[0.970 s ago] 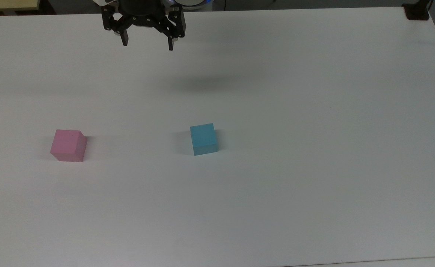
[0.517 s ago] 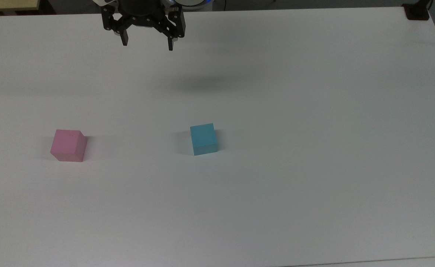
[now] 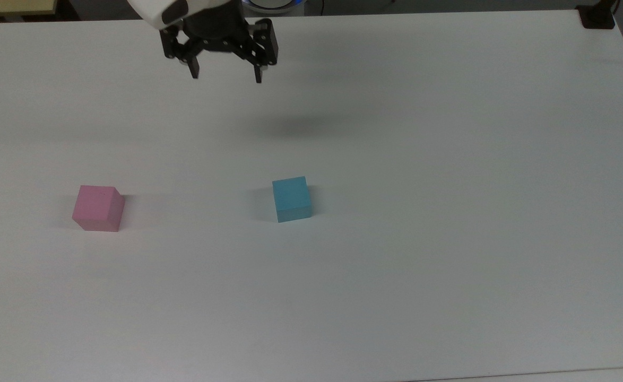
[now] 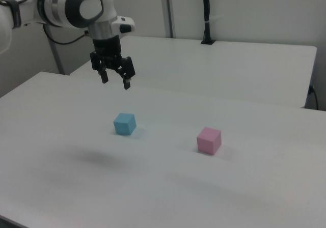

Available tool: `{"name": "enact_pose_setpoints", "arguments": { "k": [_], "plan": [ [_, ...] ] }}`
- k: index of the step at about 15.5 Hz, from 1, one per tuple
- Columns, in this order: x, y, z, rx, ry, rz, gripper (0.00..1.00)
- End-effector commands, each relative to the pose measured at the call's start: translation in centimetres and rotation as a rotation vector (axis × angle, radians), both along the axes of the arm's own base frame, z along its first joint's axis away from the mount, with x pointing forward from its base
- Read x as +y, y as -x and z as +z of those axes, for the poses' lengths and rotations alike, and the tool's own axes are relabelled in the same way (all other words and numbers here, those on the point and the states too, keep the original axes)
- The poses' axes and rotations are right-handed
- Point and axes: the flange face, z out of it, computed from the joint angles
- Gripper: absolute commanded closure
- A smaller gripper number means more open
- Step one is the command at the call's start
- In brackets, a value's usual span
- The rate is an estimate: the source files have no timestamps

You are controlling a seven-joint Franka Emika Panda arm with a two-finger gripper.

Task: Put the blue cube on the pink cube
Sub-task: 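Move the open gripper over the light-blue cube and lower onto it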

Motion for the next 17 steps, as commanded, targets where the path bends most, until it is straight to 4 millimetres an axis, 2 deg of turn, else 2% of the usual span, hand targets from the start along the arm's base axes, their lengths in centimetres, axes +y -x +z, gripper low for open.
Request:
{"name": "enact_pose_setpoints", "arguments": {
  "k": [1,6,11,17],
  "plan": [
    [3.4,-2.1,-4.1,-0.005,-0.032,0.023,0.00],
    [7.6,-5.3,-11.4,-0.016,0.002,0.069,0.00],
    [10.3,-7.4,-18.5,-0.039,0.069,0.139,0.00],
    [10.4,-8.0,-22.0,-0.011,0.108,0.160,0.00]
  ]
}}
